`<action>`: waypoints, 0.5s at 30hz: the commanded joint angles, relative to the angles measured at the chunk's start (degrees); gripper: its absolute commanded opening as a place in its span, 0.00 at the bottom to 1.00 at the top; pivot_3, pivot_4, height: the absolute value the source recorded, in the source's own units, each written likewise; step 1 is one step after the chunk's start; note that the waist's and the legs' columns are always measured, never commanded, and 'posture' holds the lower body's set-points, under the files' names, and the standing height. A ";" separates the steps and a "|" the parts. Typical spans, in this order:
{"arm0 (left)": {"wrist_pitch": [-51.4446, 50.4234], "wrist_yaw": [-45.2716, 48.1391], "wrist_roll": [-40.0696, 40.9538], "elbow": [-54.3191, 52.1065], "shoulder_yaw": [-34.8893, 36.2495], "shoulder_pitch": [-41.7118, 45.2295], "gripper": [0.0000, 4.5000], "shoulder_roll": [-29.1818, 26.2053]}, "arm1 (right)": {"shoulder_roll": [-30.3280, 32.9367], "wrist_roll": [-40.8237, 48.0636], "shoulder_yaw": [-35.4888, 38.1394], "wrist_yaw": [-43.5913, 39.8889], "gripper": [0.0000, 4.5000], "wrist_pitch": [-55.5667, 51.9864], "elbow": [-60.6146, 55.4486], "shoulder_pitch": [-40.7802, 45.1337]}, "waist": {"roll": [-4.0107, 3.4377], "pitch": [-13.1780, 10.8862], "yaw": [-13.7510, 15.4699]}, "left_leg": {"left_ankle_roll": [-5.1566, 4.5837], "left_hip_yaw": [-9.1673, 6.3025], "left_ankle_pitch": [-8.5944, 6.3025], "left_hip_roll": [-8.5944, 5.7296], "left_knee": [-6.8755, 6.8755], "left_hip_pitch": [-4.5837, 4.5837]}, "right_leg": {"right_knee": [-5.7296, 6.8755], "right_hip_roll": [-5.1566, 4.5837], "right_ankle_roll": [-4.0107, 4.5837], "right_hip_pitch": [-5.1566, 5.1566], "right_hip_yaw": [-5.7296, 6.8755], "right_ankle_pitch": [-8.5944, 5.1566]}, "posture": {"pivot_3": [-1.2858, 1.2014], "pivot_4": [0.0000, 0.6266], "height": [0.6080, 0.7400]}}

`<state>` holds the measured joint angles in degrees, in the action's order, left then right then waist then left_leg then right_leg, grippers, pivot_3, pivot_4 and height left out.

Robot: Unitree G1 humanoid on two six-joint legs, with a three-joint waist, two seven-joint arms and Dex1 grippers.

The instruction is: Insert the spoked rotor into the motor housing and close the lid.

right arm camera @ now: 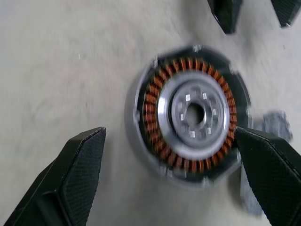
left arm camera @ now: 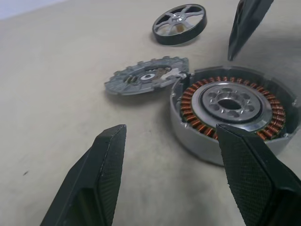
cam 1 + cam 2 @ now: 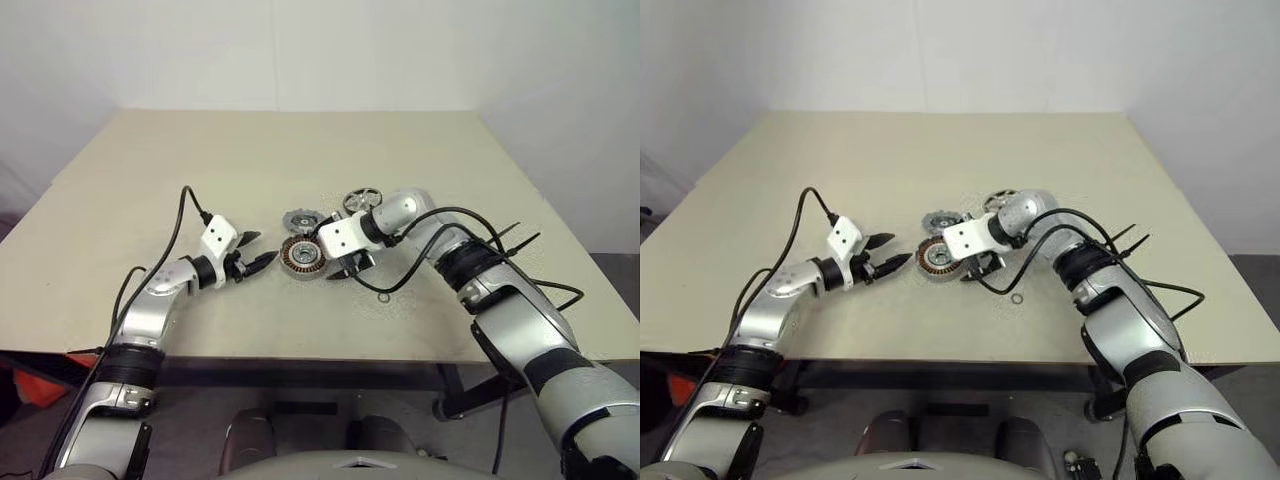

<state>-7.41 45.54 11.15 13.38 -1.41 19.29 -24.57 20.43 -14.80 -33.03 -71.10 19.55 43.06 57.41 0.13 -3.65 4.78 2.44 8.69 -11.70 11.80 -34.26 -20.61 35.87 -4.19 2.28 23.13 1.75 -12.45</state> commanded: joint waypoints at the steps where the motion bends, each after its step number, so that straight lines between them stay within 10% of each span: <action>1: -0.10 -0.76 0.76 -2.86 1.38 0.29 0.72 -0.53 | -2.08 -0.47 0.41 -0.38 0.91 1.42 2.76 2.27 | 0.00 0.00 -0.09 | 0.00 0.00 0.00 0.00 -0.01 0.00 | 0.01 0.00 0.01 0.00 0.00 0.01 | 0.52 0.00 1.00; 11: -0.45 -1.20 0.77 -3.40 1.63 0.22 0.72 -1.21 | -4.02 -1.59 1.65 0.16 0.20 2.84 7.31 2.18 | 0.00 0.00 -0.87 | 0.03 -0.01 0.02 0.01 0.00 0.07 | 0.07 0.01 0.04 -0.01 0.02 0.03 | 0.52 0.00 1.00; 15: -0.39 -1.19 0.68 -3.23 1.56 0.40 0.72 -1.23 | -3.58 -1.21 2.09 -0.75 0.20 2.92 7.12 1.96 | 0.00 0.00 -0.90 | 0.11 -0.01 0.06 0.02 0.00 0.17 | 0.18 0.01 0.09 -0.01 0.02 0.05 | 0.52 0.00 1.00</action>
<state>-8.05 44.51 11.25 12.21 -1.08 19.10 -24.98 16.30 -16.24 -32.20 -71.38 22.11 50.88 58.58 0.13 -3.65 3.88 2.55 8.68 -11.64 11.82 -34.27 -20.44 36.06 -4.18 2.36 23.12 1.77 -12.40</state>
